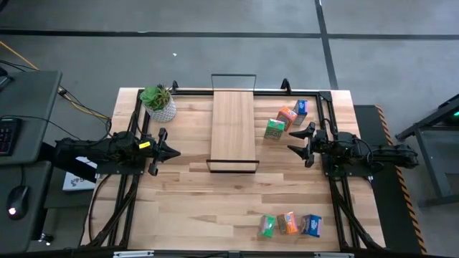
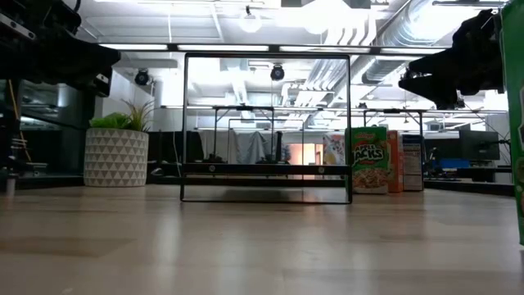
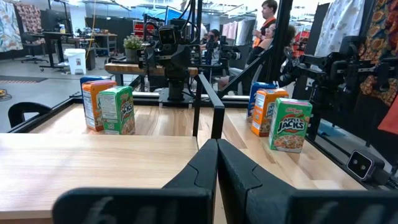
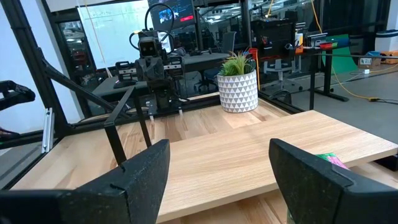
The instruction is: Stack cereal on shelf
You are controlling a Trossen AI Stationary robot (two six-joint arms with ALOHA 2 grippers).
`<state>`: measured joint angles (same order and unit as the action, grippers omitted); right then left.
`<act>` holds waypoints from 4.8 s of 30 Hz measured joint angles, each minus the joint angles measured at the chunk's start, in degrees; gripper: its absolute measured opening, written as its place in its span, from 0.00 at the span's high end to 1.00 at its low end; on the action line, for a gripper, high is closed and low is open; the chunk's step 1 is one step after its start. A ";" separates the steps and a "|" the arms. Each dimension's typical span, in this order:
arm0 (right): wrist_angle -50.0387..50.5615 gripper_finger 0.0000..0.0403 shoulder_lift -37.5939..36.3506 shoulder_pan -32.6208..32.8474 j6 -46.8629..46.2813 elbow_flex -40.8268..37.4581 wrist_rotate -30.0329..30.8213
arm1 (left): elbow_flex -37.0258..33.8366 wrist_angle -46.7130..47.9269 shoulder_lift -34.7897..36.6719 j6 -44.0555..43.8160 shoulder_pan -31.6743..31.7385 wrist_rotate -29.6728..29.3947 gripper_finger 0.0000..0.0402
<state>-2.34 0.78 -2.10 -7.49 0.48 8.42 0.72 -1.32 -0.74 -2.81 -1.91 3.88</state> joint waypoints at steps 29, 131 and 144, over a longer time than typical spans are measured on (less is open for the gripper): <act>-2.74 0.34 0.02 -0.01 -7.20 0.01 0.54 | 0.02 0.02 -0.02 -0.02 0.00 0.00 0.99; 35.05 0.34 66.27 -35.04 -35.73 42.08 27.54 | -0.01 0.00 0.00 -0.02 0.01 -0.01 0.99; 36.91 0.34 66.42 -34.50 -38.39 41.80 25.59 | 0.00 0.01 0.00 -0.02 0.02 0.00 0.99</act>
<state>34.57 67.20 -36.60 -45.87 42.28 34.00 0.71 -1.30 -0.74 -2.83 -1.89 3.88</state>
